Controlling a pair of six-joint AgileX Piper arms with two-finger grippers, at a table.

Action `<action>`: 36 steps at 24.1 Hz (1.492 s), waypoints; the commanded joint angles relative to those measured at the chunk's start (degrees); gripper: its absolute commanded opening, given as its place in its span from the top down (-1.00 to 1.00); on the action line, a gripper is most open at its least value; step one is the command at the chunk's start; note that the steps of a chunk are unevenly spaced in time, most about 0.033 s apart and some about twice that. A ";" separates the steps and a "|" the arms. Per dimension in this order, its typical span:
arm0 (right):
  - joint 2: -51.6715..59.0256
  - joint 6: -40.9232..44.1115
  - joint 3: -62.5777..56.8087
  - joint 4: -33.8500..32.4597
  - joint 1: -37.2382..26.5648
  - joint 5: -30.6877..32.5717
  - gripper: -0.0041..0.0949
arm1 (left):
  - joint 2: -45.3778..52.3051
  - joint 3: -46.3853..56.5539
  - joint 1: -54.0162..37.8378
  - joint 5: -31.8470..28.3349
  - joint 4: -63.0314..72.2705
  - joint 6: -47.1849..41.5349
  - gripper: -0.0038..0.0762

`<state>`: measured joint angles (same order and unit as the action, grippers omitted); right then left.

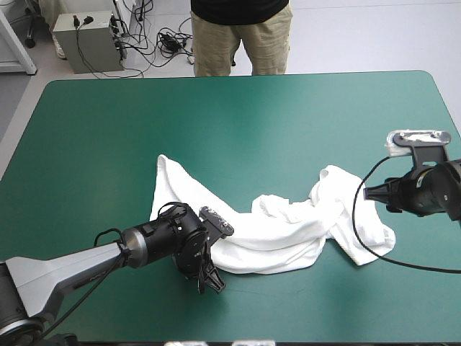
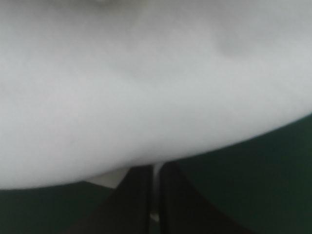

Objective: Fold the cloth

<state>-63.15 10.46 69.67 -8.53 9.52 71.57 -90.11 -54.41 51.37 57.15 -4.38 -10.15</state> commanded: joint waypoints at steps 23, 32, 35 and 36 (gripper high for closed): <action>-25.14 -4.29 -11.69 8.83 -12.61 -14.53 -0.25 | 0.09 -0.21 0.02 -1.44 0.33 1.17 0.93; -27.54 -5.64 -19.09 12.71 -12.61 -16.61 0.66 | 0.09 -0.21 0.02 -1.44 0.45 2.04 0.93; -27.26 -6.16 -18.92 14.17 -12.61 -16.18 0.94 | 0.22 -0.94 -0.08 -1.01 -0.59 1.57 0.93; -26.92 -7.56 -18.70 14.98 -12.61 -16.05 0.95 | 0.69 -1.67 -0.08 -0.72 -1.65 0.90 0.93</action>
<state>-89.55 5.03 52.55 4.51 -2.95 53.77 -90.30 -54.92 51.37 57.47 -4.47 -8.31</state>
